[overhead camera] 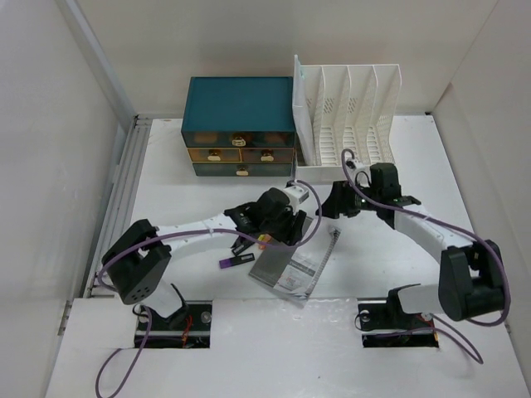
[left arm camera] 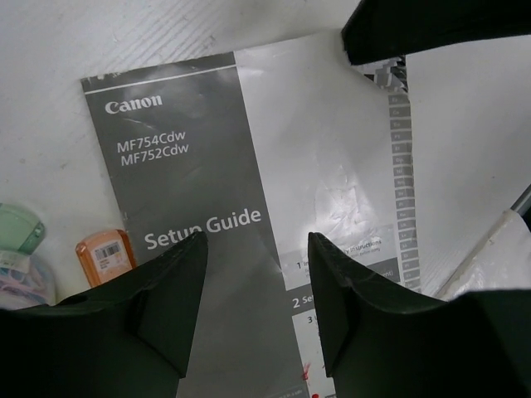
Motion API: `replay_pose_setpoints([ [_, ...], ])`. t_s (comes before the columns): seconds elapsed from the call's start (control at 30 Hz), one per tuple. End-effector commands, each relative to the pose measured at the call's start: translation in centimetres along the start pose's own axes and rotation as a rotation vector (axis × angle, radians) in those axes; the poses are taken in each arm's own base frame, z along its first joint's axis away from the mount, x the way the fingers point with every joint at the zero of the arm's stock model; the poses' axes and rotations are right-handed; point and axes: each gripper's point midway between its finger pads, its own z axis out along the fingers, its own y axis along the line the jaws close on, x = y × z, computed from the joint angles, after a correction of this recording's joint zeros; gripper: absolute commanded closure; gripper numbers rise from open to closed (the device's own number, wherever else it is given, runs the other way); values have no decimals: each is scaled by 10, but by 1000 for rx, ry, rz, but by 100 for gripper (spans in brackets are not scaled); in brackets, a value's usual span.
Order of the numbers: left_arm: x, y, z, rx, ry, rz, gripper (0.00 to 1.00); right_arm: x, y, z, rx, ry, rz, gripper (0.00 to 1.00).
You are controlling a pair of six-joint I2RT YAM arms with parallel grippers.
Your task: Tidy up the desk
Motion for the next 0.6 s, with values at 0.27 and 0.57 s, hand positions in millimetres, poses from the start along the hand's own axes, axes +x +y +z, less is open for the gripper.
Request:
replay_pose_setpoints([
  [0.27, 27, -4, 19, -9, 81, 33, 53, 27, -30, -5, 97, 139, 129, 21],
  [0.57, 26, -4, 26, -11, 86, 32, 53, 29, -50, -21, 252, 158, 169, 21],
])
